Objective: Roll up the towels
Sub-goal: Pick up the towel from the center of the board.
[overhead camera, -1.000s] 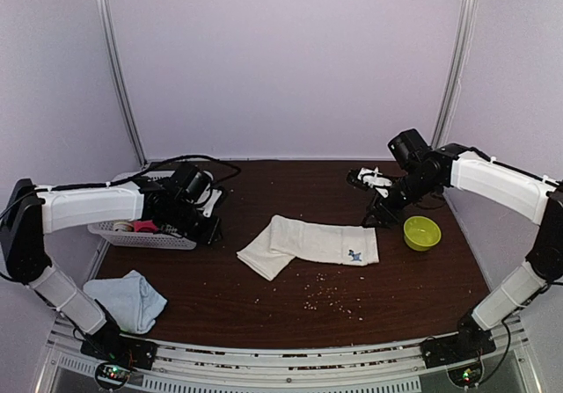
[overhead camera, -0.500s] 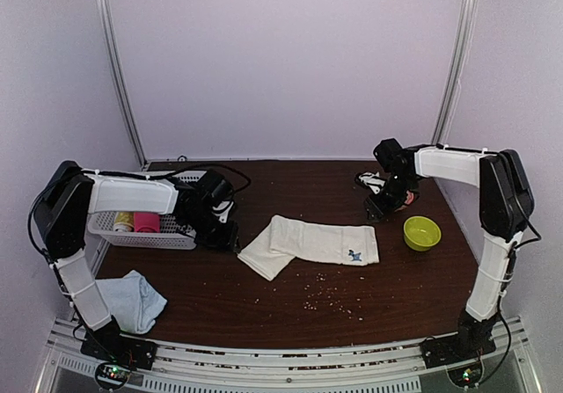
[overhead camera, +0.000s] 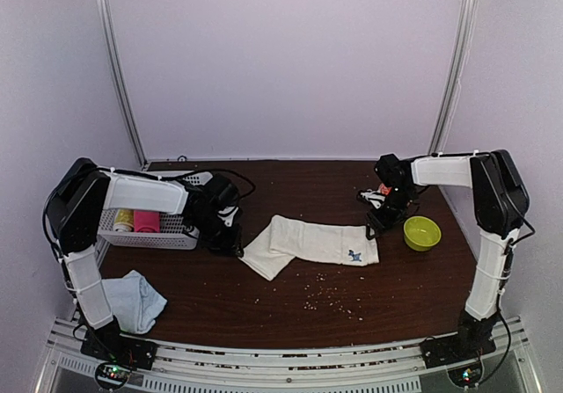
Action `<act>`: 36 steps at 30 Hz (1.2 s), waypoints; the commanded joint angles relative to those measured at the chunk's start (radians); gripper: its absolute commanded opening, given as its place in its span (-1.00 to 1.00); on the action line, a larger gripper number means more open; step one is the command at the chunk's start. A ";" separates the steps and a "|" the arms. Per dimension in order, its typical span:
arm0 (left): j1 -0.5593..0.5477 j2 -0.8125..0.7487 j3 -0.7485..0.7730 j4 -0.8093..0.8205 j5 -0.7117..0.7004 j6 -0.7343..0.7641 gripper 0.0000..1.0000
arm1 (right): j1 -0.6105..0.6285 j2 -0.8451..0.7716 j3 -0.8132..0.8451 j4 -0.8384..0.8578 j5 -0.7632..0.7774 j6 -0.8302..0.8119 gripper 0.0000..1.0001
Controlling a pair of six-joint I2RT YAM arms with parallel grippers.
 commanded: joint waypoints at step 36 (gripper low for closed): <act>-0.003 0.086 0.147 -0.097 -0.011 0.091 -0.61 | -0.028 -0.123 0.079 0.161 -0.229 -0.011 -1.00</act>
